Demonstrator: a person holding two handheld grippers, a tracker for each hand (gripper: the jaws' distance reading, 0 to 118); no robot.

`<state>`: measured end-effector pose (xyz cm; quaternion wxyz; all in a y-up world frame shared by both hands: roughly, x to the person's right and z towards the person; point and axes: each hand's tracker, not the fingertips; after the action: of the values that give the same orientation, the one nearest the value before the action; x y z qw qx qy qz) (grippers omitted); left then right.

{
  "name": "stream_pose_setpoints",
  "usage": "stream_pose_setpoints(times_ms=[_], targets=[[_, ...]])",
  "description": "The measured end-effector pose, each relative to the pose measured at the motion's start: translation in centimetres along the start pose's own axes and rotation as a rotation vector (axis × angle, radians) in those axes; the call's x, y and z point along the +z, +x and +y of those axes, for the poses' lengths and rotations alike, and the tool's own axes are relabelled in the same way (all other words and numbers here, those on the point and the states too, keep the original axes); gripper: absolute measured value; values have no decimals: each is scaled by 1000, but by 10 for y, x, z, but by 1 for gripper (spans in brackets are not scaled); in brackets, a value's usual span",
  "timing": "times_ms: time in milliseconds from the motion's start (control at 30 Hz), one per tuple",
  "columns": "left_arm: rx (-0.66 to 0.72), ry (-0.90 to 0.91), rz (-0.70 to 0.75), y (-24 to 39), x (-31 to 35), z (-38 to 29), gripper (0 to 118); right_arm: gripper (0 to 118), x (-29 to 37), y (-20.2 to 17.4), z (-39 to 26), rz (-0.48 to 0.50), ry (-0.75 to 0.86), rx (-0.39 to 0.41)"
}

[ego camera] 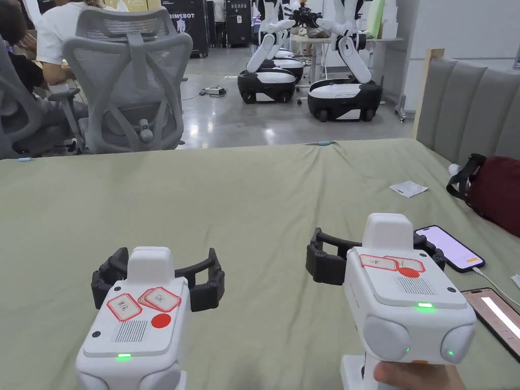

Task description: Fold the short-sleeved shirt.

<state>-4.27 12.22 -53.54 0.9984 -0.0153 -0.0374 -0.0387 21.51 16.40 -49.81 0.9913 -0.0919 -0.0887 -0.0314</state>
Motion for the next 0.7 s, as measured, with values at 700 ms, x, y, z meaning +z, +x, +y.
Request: stream_pose_setpoints(times_ms=[700], targets=[[2, 3, 0, 1, 2, 1, 118, 118, 8, -10, -1, 47, 26, 76]])
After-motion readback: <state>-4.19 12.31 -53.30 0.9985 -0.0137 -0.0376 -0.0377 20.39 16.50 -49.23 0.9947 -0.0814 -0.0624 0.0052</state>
